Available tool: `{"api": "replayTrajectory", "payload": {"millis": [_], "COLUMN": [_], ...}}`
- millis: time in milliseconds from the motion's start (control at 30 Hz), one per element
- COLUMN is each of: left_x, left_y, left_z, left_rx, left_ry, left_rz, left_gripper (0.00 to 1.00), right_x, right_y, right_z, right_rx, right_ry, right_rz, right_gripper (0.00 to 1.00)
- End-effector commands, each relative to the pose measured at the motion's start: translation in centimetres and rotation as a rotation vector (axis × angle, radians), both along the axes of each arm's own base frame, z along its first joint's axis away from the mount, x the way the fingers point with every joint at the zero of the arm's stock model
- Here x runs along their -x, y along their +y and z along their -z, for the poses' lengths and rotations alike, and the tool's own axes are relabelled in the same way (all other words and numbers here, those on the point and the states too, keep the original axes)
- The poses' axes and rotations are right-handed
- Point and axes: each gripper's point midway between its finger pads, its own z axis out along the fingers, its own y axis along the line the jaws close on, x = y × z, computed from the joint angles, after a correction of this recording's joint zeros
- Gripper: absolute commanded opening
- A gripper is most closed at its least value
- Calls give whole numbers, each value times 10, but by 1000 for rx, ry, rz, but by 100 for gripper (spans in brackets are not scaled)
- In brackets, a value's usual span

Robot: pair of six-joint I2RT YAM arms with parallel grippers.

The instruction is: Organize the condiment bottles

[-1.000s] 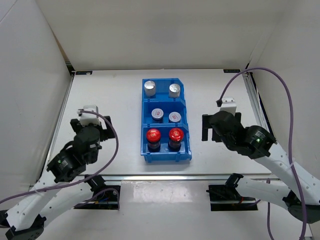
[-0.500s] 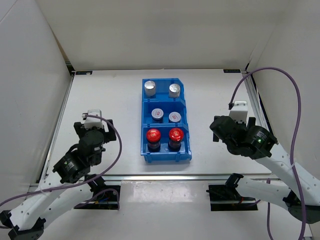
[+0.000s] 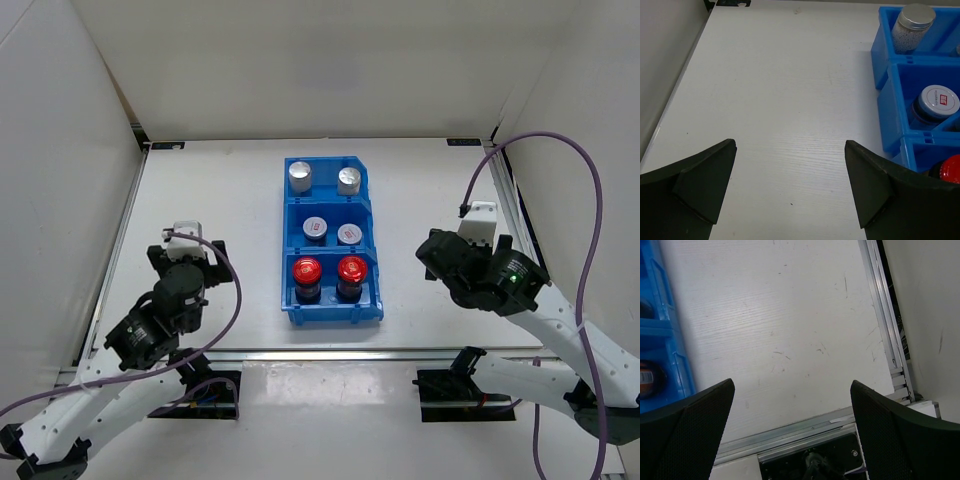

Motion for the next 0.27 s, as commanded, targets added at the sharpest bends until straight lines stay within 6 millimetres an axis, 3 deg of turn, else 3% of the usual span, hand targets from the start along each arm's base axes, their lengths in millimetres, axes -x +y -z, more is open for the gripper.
{"api": "replayTrajectory", "payload": {"millis": [0, 100, 233], "left_x": [-1, -1, -5], "left_y": [0, 0, -5], "left_z": [4, 4, 19], "left_rx": [-6, -6, -34], "left_ry": [-5, -5, 16], "left_rz": [-8, -8, 5], "left_gripper": [100, 100, 100], "right_x": [6, 6, 8], "right_y": [-17, -17, -18], "right_z": [-6, -6, -6], "right_rx": [33, 33, 40], "right_ry": [-9, -9, -3], "right_rz": [48, 48, 48], "right_gripper": [100, 100, 100]}}
